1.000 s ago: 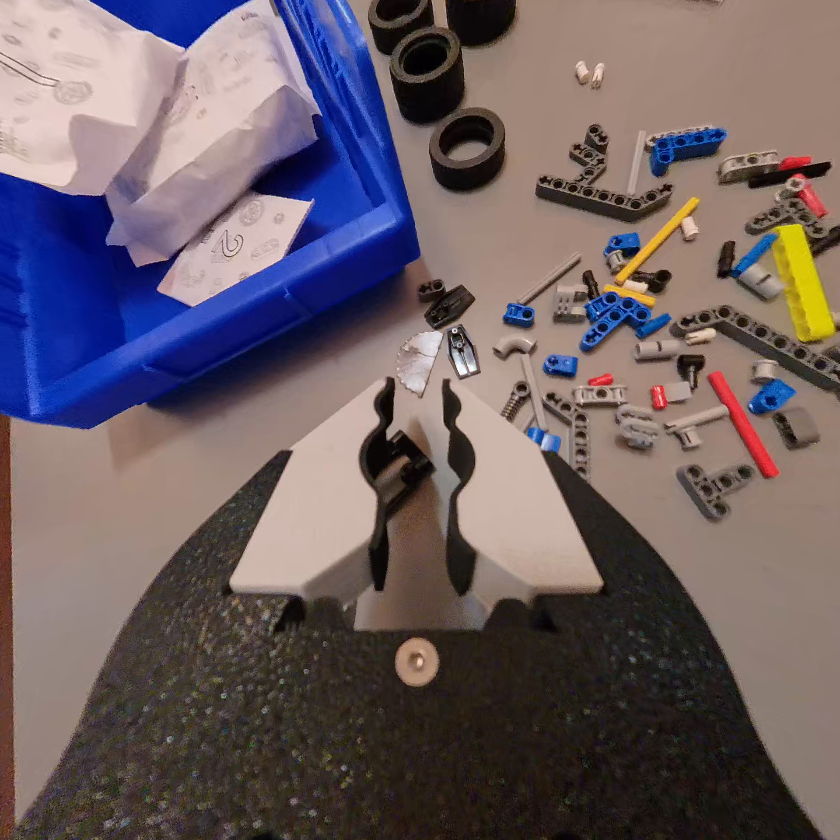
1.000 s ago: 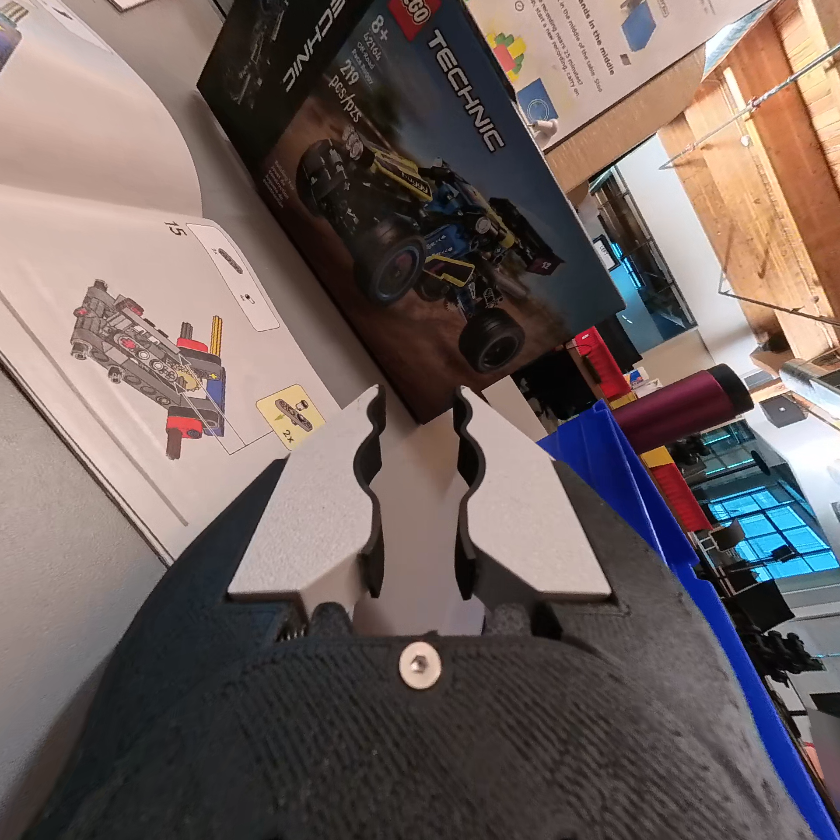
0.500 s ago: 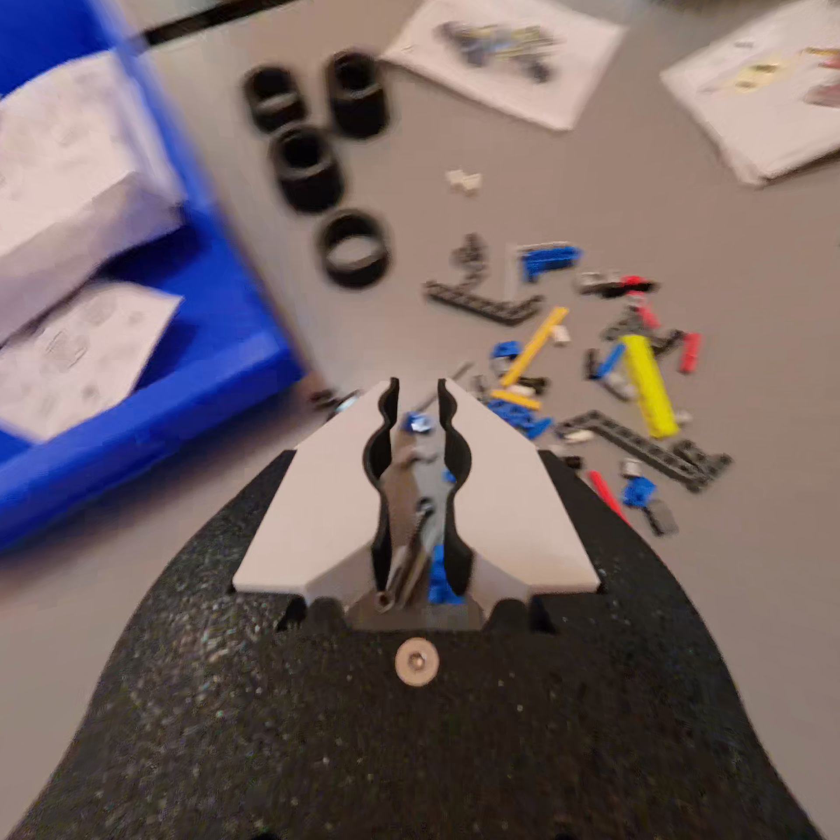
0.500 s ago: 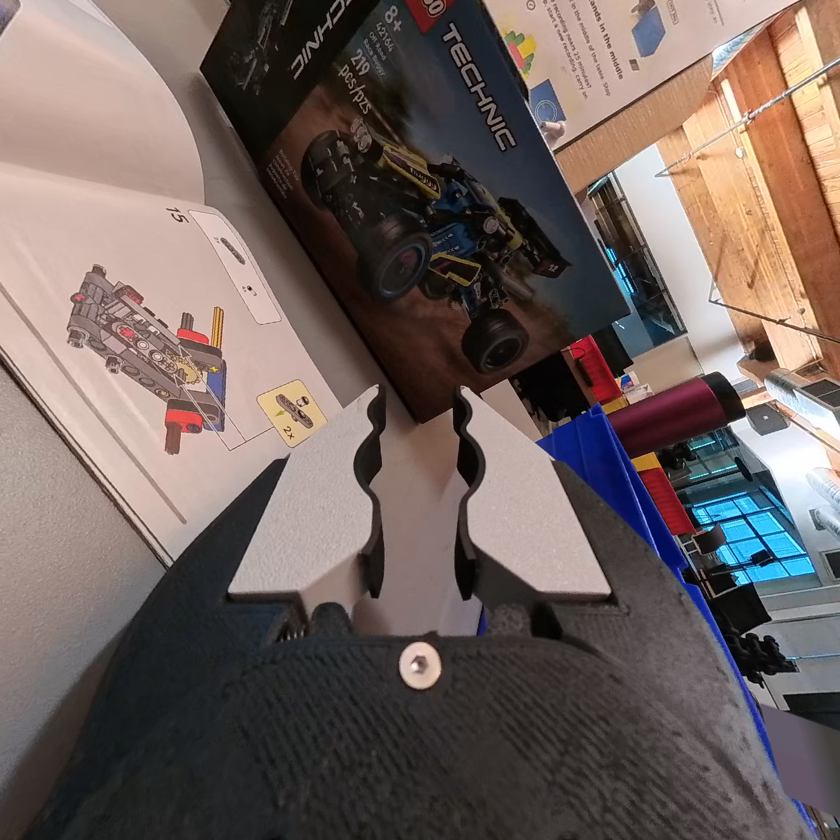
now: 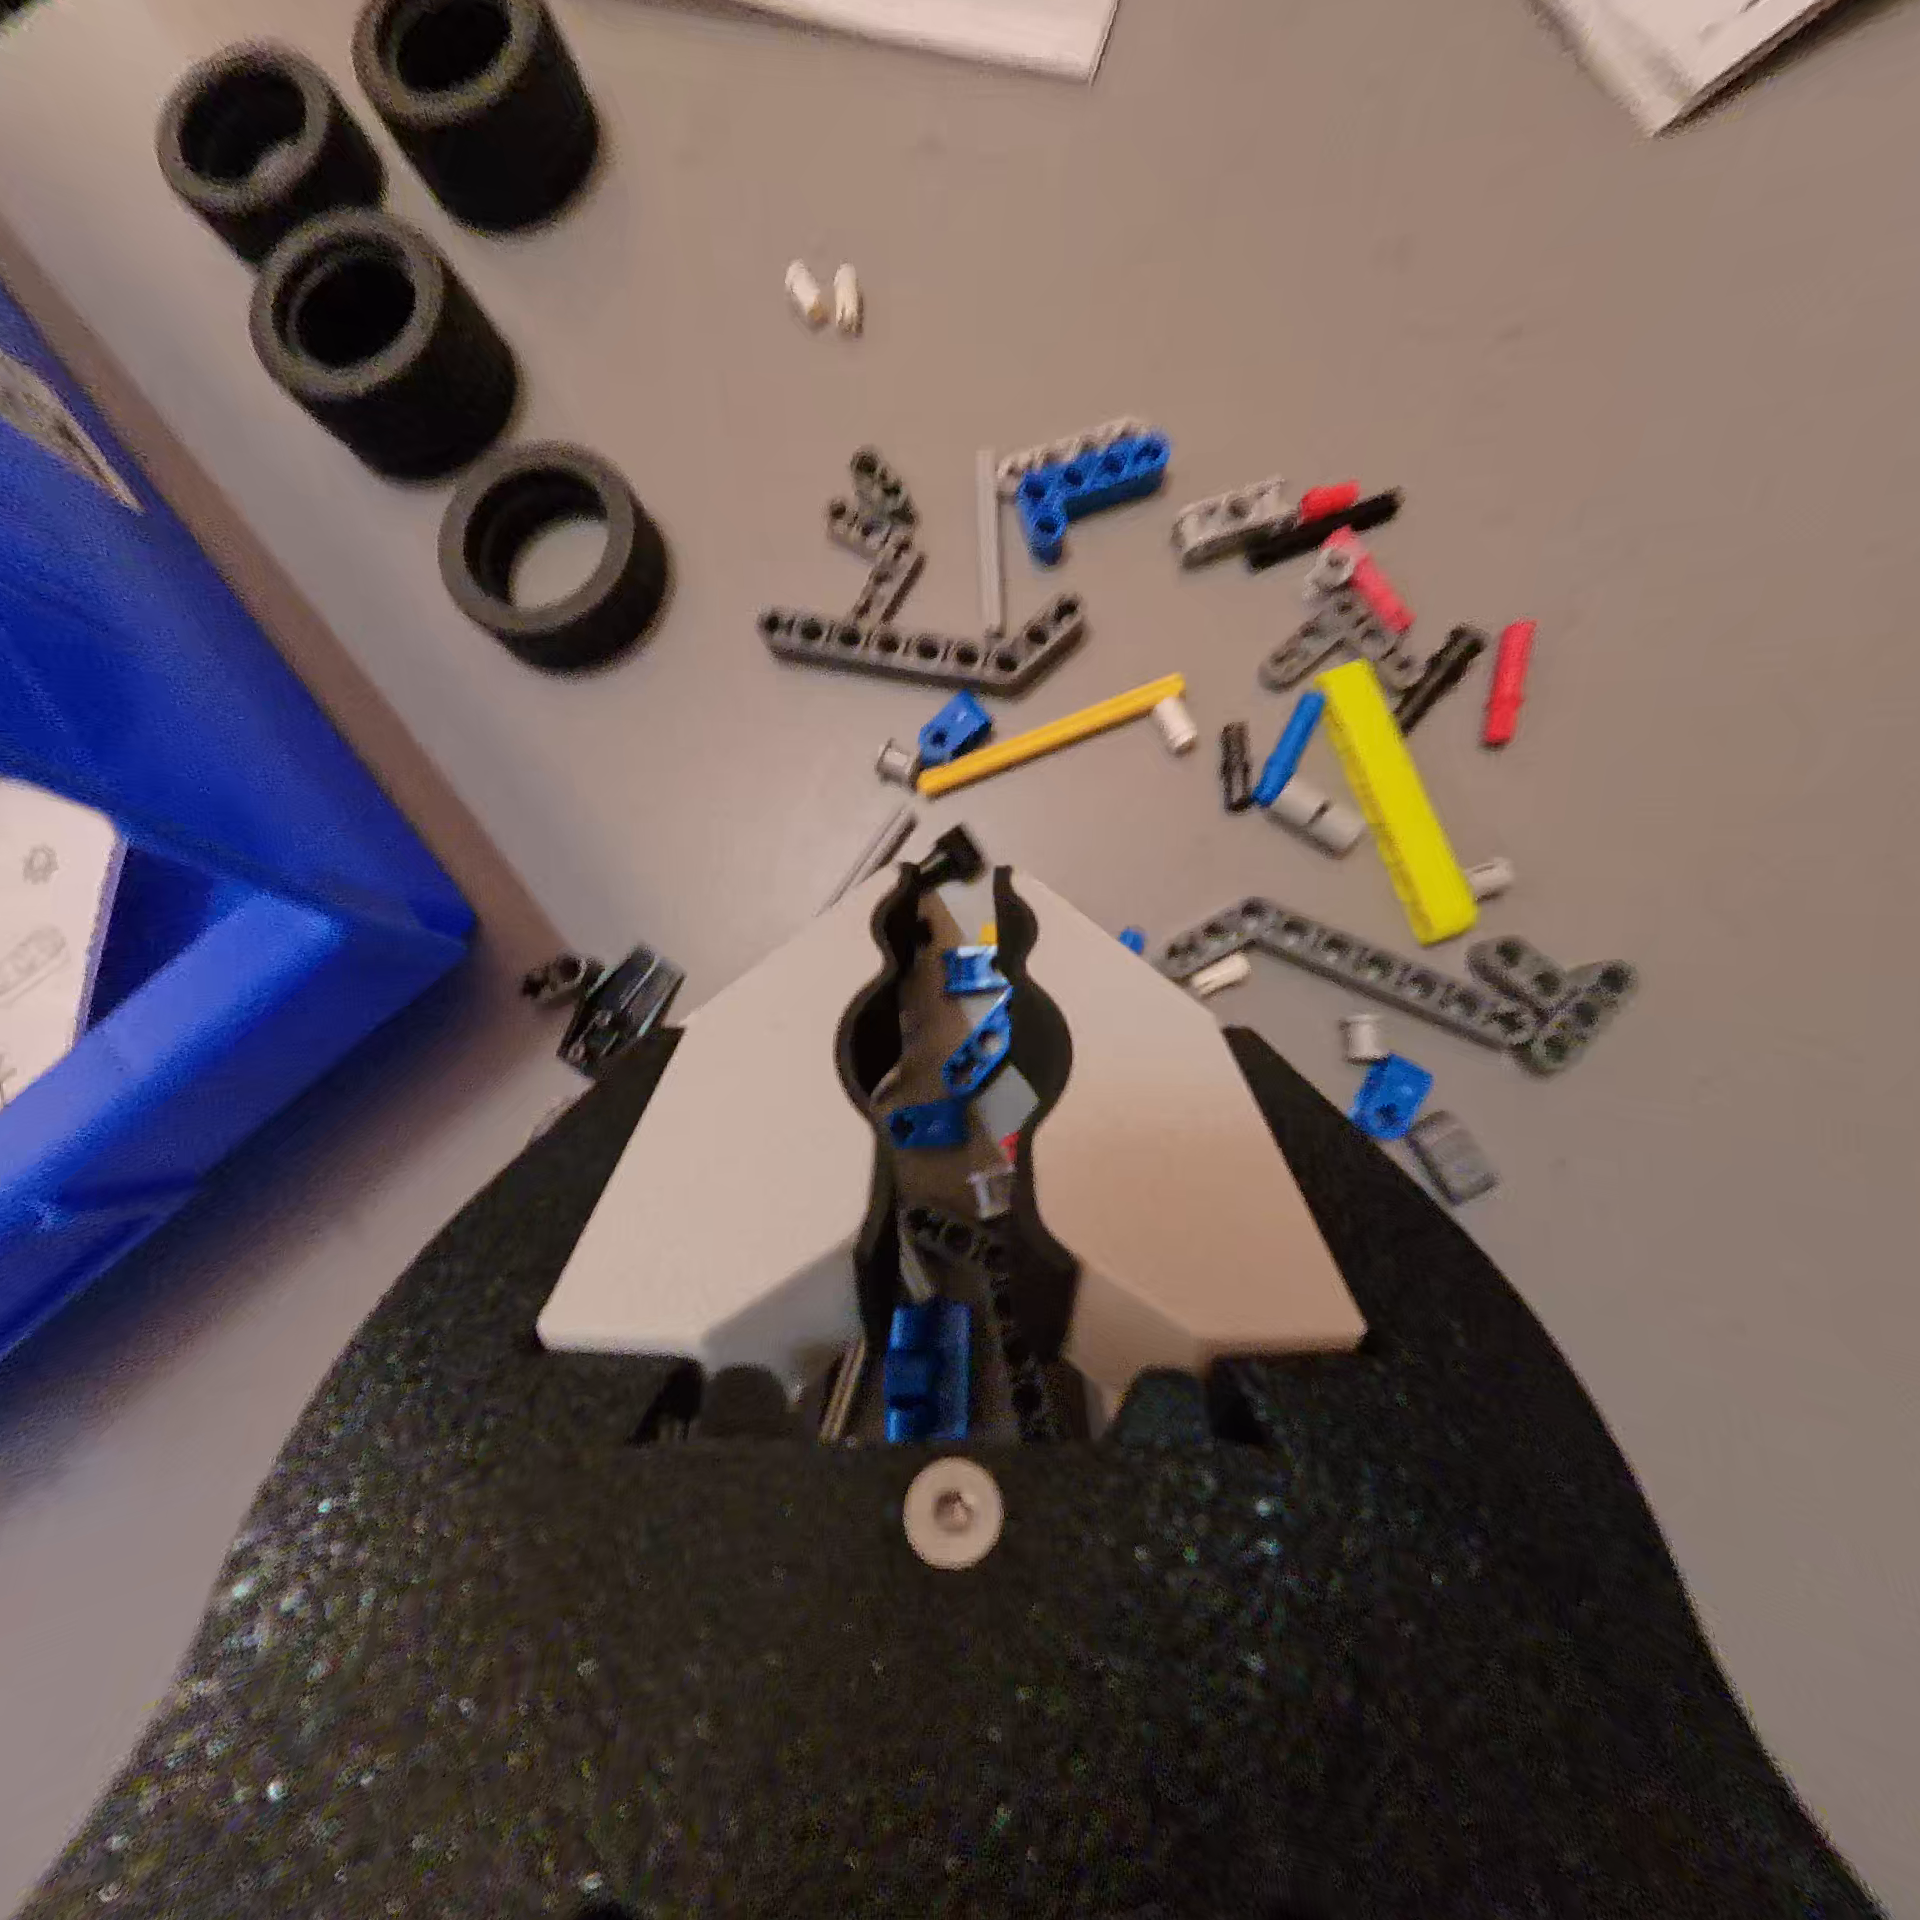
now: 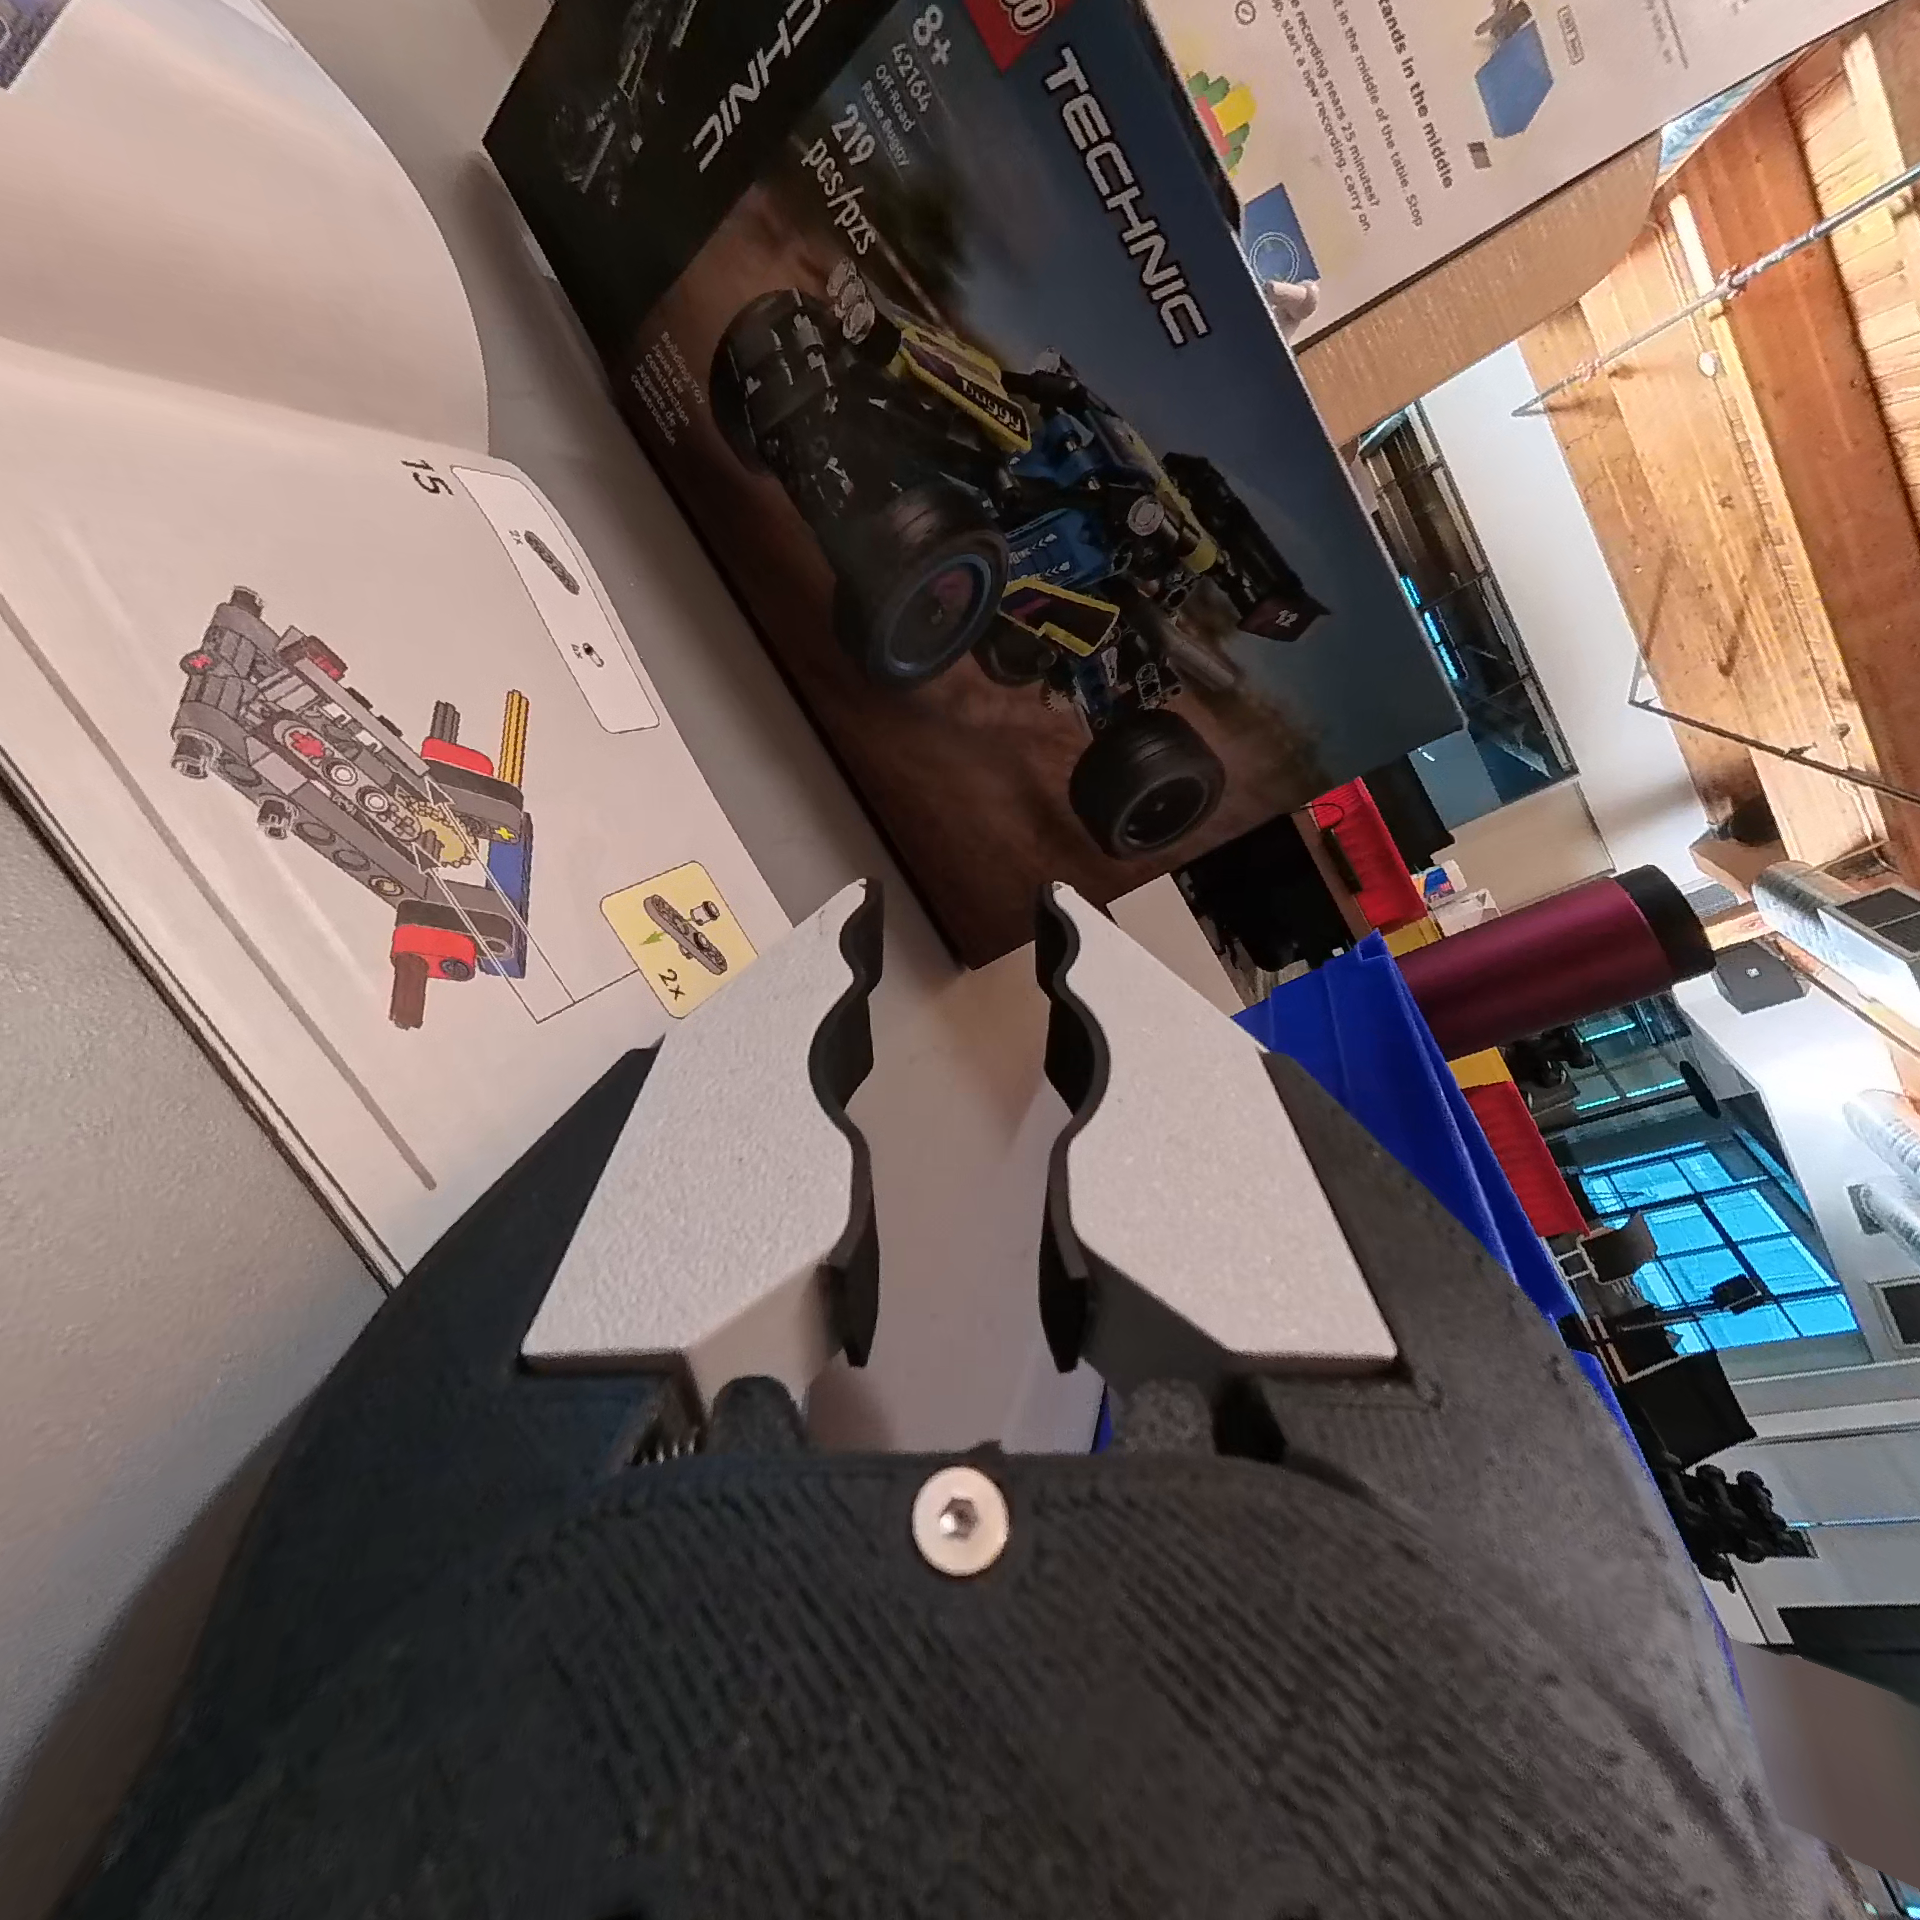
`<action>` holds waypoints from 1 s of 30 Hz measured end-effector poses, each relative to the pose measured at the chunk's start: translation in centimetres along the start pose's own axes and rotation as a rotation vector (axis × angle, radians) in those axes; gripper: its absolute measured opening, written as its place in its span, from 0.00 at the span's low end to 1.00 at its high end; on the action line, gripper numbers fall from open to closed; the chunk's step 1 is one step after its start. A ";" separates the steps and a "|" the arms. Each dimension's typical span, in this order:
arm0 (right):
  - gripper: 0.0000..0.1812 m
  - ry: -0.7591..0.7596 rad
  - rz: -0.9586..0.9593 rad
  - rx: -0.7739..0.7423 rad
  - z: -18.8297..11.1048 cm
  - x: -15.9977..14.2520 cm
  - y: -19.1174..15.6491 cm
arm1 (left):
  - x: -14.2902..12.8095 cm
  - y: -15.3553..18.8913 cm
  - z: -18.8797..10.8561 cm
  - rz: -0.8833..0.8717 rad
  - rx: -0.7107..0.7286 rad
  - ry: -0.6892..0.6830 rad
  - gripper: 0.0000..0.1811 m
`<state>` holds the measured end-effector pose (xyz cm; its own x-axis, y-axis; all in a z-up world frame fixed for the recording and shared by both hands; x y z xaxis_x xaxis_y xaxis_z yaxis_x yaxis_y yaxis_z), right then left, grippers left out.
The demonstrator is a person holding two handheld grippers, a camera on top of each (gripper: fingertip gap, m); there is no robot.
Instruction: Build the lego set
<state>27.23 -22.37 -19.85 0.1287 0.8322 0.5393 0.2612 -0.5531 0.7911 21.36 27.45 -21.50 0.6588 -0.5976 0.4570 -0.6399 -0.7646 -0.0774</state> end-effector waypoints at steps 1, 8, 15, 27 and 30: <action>0.15 0.001 -0.002 0.001 0.0 0.0 0.0 | 0.6 0.4 -0.3 0.008 -0.012 0.031 0.06; 0.15 0.000 -0.004 0.003 0.0 0.0 -0.1 | 4.2 5.1 0.8 0.301 -0.089 0.042 0.08; 0.15 0.009 -0.001 0.011 0.0 0.0 -0.1 | 5.3 6.1 2.4 0.254 -0.201 0.020 0.01; 0.14 0.011 0.001 0.018 0.0 0.0 -0.1 | -1.6 2.6 -2.7 0.200 -0.039 -0.046 0.08; 0.14 0.008 -0.003 0.018 0.0 0.0 -0.1 | -2.4 4.5 -2.9 0.251 -0.075 0.001 0.07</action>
<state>27.23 -22.29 -19.98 0.1198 0.8336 0.5393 0.2786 -0.5496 0.7876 15.77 26.17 -20.33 0.4755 -0.7662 0.4323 -0.8110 -0.5722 -0.1222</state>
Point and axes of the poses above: each gripper's, where its closed fingertips meet, z out along the fingers, x out of its top, y = z × x across the jaws, the point moved 5 cm from there along -z, back along the fingers, and after that the axes turned 12 degrees about -y, right-handed, at the moved point
